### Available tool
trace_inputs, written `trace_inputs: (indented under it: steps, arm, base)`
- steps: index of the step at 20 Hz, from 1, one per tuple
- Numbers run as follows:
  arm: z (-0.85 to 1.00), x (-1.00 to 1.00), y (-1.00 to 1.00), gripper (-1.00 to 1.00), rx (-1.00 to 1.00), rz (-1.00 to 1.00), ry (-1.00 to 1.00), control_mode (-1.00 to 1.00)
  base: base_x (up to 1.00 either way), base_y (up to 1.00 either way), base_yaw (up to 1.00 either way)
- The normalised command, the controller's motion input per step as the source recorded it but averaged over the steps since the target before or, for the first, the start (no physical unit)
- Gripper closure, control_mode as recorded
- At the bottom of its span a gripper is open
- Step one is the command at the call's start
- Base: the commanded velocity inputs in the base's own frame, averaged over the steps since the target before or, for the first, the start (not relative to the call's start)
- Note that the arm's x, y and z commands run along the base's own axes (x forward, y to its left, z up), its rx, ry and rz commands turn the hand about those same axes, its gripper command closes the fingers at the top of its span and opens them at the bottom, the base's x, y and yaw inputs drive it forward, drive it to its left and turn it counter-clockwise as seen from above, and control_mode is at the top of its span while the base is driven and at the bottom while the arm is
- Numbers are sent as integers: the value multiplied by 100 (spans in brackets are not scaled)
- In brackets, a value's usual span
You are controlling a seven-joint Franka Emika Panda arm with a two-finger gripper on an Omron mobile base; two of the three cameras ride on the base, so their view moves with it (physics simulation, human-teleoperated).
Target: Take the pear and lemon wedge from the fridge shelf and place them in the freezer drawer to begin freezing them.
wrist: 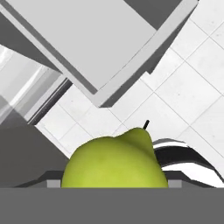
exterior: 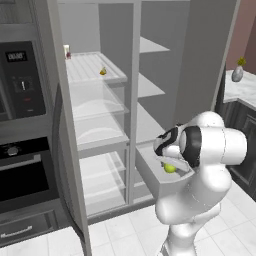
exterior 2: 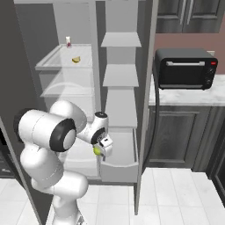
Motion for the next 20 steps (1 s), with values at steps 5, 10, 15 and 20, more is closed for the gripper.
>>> trace_inputs:
  steps: [5, 10, 15, 20]
  arm:
    - [-23, 61, -8, 100, 0, -2, 5, -100]
    - [-54, 46, -20, 100, 0, 0, 1, -100]
    - [-58, 33, -24, 100, 0, 0, 4, -100]
    - [-38, 25, -11, 100, 0, 0, 1, -100]
  base:
    - [0, 0, 0]
    - [0, 0, 0]
    - [0, 0, 0]
    - [0, 0, 0]
